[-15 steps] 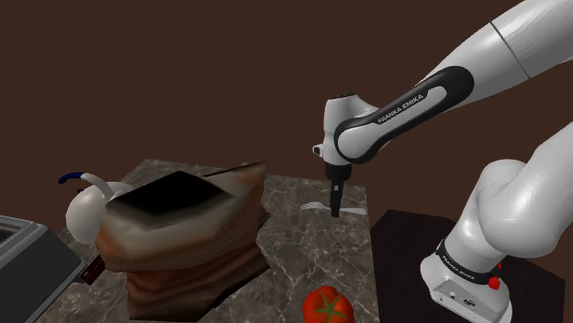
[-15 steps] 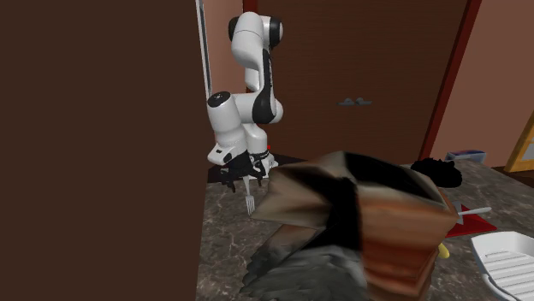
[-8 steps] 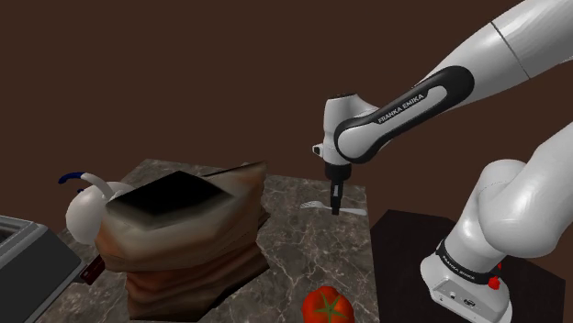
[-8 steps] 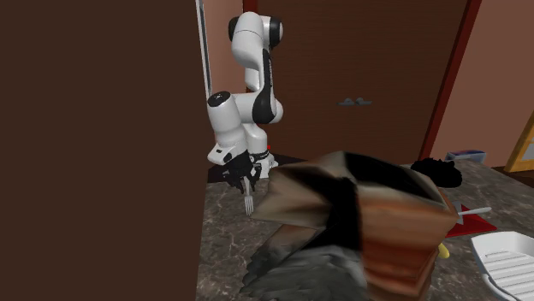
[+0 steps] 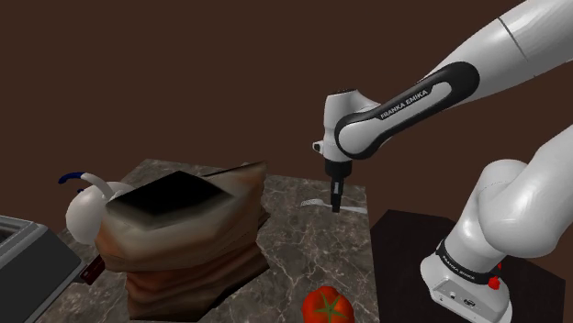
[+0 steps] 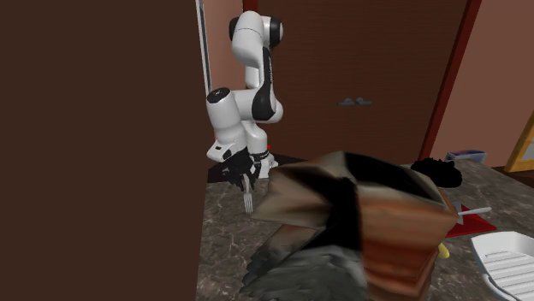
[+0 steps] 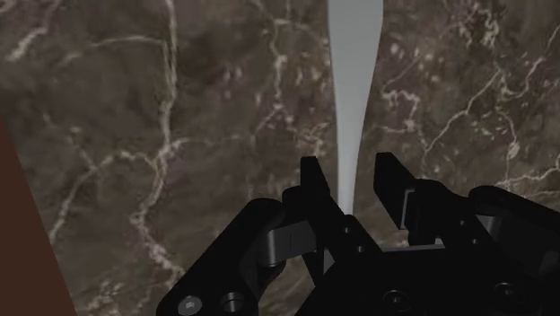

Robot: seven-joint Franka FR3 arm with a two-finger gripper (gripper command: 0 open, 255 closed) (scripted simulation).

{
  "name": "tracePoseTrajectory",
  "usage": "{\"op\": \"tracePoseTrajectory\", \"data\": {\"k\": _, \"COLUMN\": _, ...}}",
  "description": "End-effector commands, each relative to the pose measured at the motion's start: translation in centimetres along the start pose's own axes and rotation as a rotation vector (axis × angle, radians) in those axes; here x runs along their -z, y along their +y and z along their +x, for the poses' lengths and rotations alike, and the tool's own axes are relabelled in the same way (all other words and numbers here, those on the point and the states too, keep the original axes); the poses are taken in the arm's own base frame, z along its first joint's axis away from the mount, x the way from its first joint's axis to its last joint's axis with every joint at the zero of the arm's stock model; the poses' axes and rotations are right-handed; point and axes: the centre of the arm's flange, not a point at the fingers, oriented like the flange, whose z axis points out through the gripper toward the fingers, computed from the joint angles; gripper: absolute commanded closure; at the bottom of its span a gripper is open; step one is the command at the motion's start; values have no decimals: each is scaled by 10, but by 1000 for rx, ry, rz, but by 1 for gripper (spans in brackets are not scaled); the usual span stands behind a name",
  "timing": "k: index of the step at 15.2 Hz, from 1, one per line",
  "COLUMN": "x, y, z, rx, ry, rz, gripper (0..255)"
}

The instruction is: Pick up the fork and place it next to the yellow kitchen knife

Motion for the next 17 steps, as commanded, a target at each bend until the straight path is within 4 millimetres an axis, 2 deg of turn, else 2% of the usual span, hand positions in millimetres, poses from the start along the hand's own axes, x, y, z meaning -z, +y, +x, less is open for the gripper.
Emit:
{"op": "tracePoseTrajectory", "data": {"k": 1, "x": 9, "y": -3, "z": -2, "rx": 0, "ry": -1, "rz": 0, "gripper": 255}}
{"op": "tracePoseTrajectory", "data": {"k": 17, "x": 92, "y": -20, "z": -10, "rx": 0, "ry": -1, "rz": 0, "gripper": 255}}
